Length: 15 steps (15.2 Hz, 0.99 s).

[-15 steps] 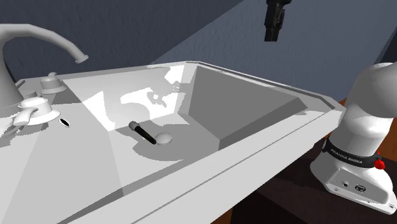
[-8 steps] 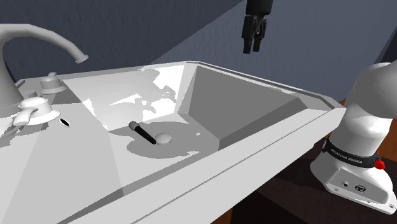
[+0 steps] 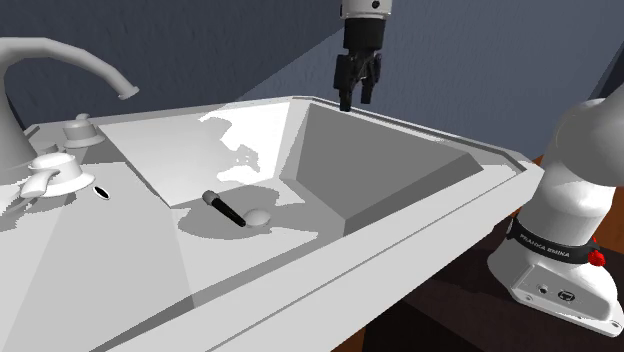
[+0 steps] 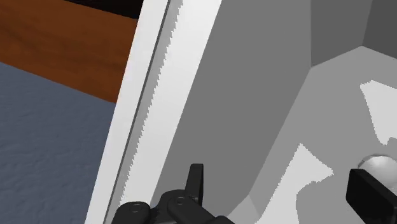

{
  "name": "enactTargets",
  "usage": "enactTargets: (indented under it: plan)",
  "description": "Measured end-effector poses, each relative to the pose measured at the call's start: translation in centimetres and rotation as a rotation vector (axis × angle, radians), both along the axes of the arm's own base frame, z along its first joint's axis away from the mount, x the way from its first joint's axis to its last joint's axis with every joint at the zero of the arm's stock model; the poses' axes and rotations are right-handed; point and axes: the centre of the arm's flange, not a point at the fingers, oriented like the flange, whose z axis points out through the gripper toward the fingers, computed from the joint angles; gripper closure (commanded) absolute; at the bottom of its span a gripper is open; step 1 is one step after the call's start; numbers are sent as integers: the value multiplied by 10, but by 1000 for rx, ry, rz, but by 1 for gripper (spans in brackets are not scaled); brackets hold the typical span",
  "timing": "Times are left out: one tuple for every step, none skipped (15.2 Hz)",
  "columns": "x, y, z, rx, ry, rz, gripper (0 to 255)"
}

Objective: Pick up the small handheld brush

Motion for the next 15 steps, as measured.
enactTargets:
  plan:
    - [5,13,-7,-3,-3,-2,0]
    - [8,25,-15,-6,-6,-5,0]
    - [16,33,-22,-9,-9,-8,0]
    - [21,45,-28,-12,-13,-10,0]
    - [26,57,-34,-15,-16,-12,0]
    - [29,66,-40,-18,-19,-15,0]
    - [33,76,-43,-22,-22,-18,0]
    - [40,88,-50,-24,-26,-20,0]
    - [43,101,-55,-28,-28,-23,0]
    - [48,109,-62,-31,-32,-25,0]
    - [56,124,-66,-33,-35,-27,0]
    - [61,134,-74,-36,-38,-30,0]
    - [67,144,-79,-39,-41,-33,0]
    - [71,152,-85,-42,-44,-36,0]
    - [78,163,-91,-44,-47,-38,0]
